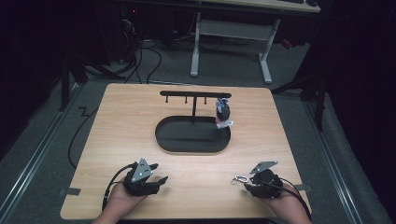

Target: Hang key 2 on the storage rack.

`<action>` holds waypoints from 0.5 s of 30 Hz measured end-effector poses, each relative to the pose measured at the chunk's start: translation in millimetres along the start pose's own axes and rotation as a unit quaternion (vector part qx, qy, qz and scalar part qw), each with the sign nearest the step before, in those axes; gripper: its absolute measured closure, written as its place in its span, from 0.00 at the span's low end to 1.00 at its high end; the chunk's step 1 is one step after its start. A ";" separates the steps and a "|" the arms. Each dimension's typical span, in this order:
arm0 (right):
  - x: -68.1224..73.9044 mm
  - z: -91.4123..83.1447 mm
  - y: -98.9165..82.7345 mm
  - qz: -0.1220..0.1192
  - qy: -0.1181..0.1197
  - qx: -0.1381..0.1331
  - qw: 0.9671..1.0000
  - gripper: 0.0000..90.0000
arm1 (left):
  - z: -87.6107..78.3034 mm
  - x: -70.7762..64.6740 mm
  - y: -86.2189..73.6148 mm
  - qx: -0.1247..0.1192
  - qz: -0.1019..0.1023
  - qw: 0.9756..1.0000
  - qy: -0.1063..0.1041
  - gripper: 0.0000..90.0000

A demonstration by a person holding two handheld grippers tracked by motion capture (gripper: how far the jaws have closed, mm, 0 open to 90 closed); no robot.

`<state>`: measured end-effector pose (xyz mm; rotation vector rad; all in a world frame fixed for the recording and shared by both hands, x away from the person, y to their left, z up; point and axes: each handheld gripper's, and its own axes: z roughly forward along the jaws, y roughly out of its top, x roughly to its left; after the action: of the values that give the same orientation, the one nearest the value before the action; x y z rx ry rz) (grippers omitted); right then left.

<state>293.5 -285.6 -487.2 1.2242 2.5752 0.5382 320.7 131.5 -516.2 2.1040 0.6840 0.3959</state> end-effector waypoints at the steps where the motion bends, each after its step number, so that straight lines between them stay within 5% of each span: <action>1: 1.6 -0.1 6.0 -0.019 -0.003 0.010 1.000 0.69 | -0.1 0.0 -0.1 0.000 0.000 1.000 0.000 0.44; 9: 3.1 2.1 30.0 -0.060 -0.002 0.032 0.998 0.69 | 0.1 0.4 -0.7 0.002 0.001 1.000 0.001 0.44; 15: 7.2 13.2 48.1 -0.101 0.003 0.061 0.993 0.68 | 1.2 0.3 -1.3 0.005 0.003 1.000 0.001 0.44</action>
<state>327.2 -249.0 -479.1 0.9798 2.7303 0.3485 321.2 131.6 -518.0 2.1163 0.6826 0.3977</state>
